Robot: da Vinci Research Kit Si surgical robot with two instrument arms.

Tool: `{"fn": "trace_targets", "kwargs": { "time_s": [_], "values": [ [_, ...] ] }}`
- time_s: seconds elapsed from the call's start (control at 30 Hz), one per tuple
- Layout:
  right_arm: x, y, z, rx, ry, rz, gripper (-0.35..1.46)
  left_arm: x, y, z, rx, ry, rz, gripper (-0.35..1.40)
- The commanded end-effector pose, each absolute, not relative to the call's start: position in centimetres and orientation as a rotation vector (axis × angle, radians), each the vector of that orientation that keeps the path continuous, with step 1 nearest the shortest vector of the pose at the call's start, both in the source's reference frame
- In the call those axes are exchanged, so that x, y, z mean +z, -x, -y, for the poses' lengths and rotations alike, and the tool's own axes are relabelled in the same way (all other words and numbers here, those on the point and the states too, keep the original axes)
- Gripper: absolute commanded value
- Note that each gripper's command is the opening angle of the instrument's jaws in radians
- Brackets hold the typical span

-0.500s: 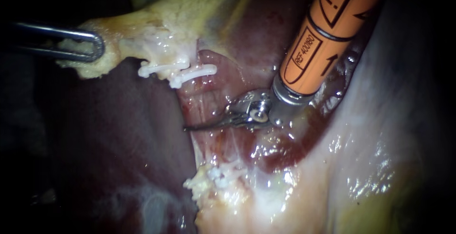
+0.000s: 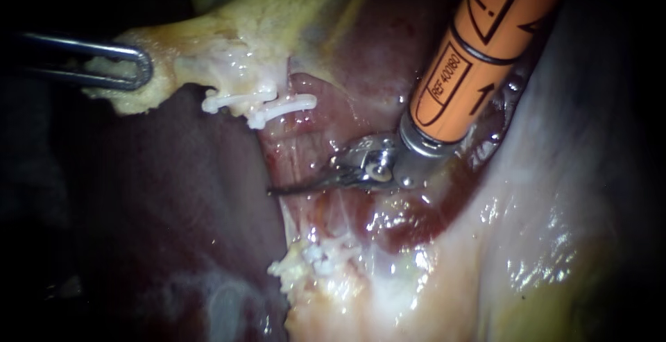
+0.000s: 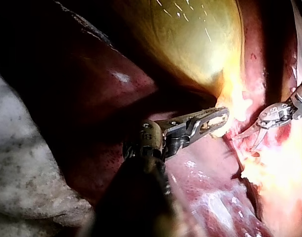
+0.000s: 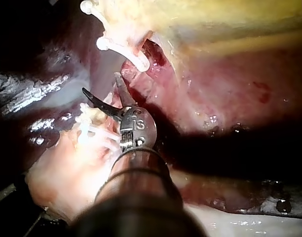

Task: Go back from the cut right tube

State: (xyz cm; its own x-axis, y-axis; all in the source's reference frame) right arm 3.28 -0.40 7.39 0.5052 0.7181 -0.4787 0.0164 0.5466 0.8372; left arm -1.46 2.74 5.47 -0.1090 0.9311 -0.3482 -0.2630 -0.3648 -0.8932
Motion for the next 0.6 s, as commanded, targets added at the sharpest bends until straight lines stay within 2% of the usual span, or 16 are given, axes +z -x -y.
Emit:
{"fn": "trace_targets", "kwargs": {
  "time_s": [0.03, 0.27, 0.37, 0.43, 0.53, 0.6],
  "values": [
    [7.39, -3.28, 0.41, 0.503, -0.909, -0.969, 1.19, 5.47, 1.46, -2.74, 1.639, 1.218, 0.838, -0.35],
    [7.34, -3.3, 0.44, 0.528, -0.874, -0.978, 1.3, 5.48, 1.45, -2.74, 1.64, 1.218, 0.839, -0.35],
    [7.28, -3.27, 0.44, 0.494, -0.765, -1.012, 1.38, 5.48, 1.45, -2.74, 1.64, 1.218, 0.839, -0.35],
    [7.21, -3.22, 0.46, 0.453, -0.649, -1.037, 1.43, 5.48, 1.45, -2.74, 1.64, 1.218, 0.839, -0.35],
    [7.08, -3.1, 0.49, 0.369, -0.507, -1.059, 1.43, 5.49, 1.44, -2.75, 1.64, 1.219, 0.84, -0.35],
    [7.0, -3.01, 0.5, 0.34, -0.463, -1.061, 1.43, 5.49, 1.44, -2.75, 1.64, 1.219, 0.84, -0.35]
  ]
}}
